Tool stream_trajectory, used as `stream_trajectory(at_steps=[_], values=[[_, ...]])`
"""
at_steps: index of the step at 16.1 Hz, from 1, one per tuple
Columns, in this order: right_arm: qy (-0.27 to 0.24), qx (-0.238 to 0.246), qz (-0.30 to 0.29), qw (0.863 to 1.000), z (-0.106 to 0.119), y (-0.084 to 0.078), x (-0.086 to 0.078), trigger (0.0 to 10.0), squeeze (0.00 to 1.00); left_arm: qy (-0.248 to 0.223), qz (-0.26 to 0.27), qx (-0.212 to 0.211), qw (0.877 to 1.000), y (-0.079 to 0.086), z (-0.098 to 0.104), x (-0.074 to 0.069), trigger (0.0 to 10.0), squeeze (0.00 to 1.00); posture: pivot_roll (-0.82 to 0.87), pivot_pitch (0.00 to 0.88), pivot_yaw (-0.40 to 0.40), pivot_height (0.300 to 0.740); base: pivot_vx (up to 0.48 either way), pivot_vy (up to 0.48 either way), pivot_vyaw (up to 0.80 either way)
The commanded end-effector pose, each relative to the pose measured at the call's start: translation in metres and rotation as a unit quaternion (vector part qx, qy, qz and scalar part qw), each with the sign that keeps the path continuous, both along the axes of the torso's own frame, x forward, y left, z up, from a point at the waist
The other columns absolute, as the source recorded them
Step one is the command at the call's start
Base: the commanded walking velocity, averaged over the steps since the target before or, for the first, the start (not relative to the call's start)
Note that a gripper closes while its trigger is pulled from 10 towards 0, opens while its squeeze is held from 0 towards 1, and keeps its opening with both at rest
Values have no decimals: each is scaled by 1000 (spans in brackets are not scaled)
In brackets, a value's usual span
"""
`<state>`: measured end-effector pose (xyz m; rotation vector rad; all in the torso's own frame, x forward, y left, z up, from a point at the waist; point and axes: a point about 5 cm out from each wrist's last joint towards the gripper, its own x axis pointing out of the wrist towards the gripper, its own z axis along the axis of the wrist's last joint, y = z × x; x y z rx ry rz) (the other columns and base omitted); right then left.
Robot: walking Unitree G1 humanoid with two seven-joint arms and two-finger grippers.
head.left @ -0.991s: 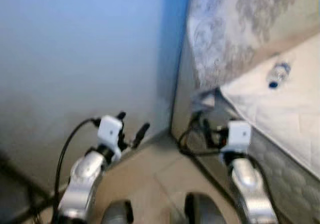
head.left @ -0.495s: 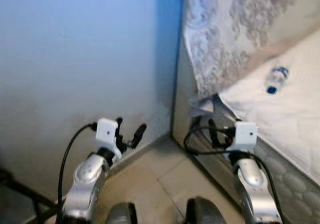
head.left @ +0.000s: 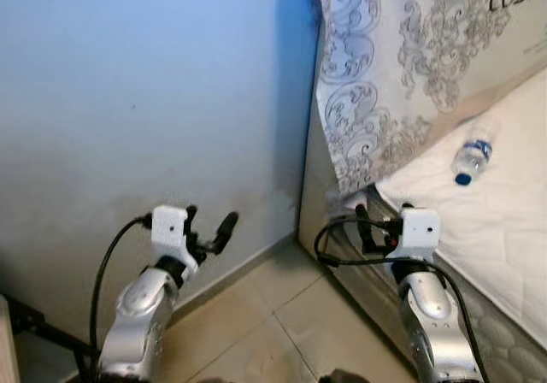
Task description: Clean up the room
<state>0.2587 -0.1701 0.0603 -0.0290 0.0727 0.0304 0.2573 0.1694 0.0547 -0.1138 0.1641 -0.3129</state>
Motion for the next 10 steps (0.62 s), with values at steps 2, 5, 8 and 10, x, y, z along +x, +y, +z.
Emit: stream_trajectory(at_steps=[2,5,8,10], values=[[-4,-4,2,1000,2,2,4,10000,0,-19,-27,40,999,-4,4,4,10000,0,-79,0,21,740,0,0,0],[1,4,13,1000,2,7,6,10000,0,-27,-32,49,998,-6,6,6,10000,0,-78,0,23,740,0,0,-596],[9,8,-2,1000,0,3,6,10000,0,-28,-34,38,998,-11,5,5,10000,0,-88,0,19,740,0,0,-629],[2,6,-6,1000,2,-1,5,10000,0,-25,-13,13,1000,-5,4,5,10000,0,-91,0,14,740,0,0,-609]])
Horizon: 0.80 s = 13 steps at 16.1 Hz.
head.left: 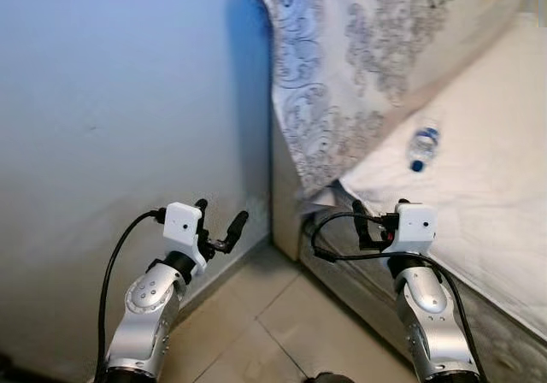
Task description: Clean up the room
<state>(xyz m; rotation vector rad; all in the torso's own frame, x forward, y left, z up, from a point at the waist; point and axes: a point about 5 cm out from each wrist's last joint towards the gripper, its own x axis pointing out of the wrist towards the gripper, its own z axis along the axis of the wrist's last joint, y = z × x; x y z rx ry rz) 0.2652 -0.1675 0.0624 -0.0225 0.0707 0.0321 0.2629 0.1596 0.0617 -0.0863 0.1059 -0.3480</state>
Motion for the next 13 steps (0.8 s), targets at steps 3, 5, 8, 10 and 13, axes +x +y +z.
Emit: stream_trajectory(at_steps=[3,5,8,10,13], values=[[-6,-13,-17,1000,4,-10,-4,10000,0,6,29,-24,999,12,-3,-2,10000,0,-90,0,8,740,0,0,-656],[3,-21,-12,1000,1,-11,-10,10000,0,18,12,-12,1000,10,-7,-4,10000,0,-86,0,-3,740,0,0,-688],[1,-19,-5,1000,2,-12,-11,10000,0,-11,-20,11,1000,2,-2,-2,10000,0,-90,0,-5,740,170,-268,-694],[-4,-17,-8,1000,5,-9,-9,10000,0,-21,-37,11,999,-4,2,-1,10000,0,-95,0,0,740,266,-396,-694],[-8,-17,-15,1000,6,-10,-9,10000,0,-38,-48,37,997,-10,7,4,10000,0,-103,0,9,740,94,-129,-694]])
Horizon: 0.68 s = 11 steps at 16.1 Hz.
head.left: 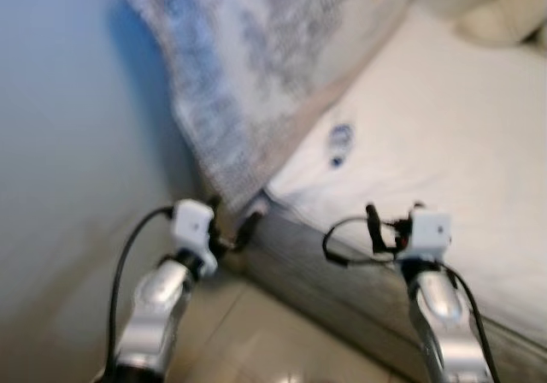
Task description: Clean up the room
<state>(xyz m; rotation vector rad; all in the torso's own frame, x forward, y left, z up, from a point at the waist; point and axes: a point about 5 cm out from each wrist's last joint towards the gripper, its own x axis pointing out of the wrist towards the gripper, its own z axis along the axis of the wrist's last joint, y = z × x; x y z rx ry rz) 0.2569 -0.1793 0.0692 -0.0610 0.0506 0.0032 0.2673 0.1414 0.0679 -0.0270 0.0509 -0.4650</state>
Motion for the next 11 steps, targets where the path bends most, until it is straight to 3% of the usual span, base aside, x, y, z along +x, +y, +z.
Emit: stream_trajectory(at_steps=[1,3,7,10,11], values=[[1,3,-3,1000,0,1,-1,10000,0,8,8,-7,1000,8,0,1,10000,0,-104,0,10,740,0,0,-688],[1,8,-8,1000,-1,0,-1,10000,0,14,2,-26,1000,9,0,1,10000,0,-105,0,12,740,0,480,-694],[4,15,-11,1000,-3,-1,-1,10000,0,5,11,0,1000,11,2,6,10000,0,-97,0,11,740,0,427,-695],[7,5,-12,1000,-5,0,1,10000,0,1,40,24,999,15,2,9,10000,0,-94,0,13,740,0,0,-633],[8,5,-11,1000,-3,1,3,10000,0,10,91,-18,996,20,2,6,10000,0,-99,0,18,740,0,0,0]])
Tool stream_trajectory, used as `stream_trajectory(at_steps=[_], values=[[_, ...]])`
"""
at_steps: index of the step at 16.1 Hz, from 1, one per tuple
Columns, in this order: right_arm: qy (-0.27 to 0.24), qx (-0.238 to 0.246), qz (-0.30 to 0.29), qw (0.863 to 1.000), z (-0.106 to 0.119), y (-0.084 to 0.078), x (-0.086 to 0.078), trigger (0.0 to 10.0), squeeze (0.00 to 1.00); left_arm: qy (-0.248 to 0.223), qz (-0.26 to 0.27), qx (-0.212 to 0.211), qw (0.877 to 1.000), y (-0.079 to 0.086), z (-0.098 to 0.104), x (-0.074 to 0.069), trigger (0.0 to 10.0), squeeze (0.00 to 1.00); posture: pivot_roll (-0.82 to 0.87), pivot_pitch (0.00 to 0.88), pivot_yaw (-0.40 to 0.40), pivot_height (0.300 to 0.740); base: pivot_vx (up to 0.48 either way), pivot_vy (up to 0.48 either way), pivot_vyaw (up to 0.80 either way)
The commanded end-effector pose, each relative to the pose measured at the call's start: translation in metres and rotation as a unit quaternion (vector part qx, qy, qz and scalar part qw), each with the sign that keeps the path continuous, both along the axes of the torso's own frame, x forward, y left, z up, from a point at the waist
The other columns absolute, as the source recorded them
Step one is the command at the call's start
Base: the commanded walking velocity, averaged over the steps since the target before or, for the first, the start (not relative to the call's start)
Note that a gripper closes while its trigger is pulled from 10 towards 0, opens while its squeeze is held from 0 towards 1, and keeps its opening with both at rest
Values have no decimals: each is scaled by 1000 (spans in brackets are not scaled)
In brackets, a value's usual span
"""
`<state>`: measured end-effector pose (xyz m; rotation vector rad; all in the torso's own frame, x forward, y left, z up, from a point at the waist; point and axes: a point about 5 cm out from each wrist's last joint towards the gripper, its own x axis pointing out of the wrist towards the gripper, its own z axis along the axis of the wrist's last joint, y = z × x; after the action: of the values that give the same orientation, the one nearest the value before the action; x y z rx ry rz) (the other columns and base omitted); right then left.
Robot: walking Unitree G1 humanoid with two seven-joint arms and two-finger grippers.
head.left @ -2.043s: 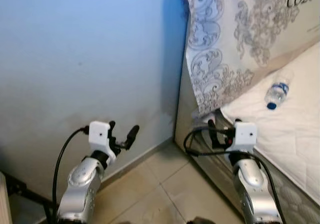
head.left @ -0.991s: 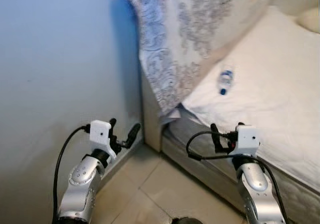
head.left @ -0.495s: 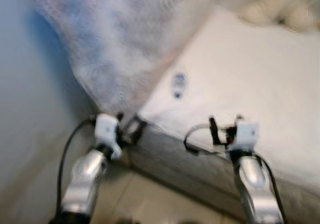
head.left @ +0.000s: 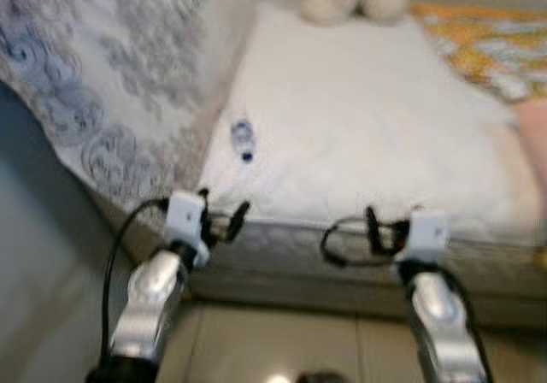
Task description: Clean up the room
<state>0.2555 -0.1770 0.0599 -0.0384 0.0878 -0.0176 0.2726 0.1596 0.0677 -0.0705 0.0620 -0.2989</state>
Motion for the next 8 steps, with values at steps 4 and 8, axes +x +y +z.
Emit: stream_trajectory(at_steps=[4,8], values=[[-11,27,-21,999,7,-6,5,10000,0,11,56,-31,998,10,-4,-11,10000,0,-92,0,9,740,0,0,0],[-15,12,1,1000,9,-2,10,10000,0,6,59,-35,998,4,3,-4,10000,0,-88,0,3,740,0,0,0]])
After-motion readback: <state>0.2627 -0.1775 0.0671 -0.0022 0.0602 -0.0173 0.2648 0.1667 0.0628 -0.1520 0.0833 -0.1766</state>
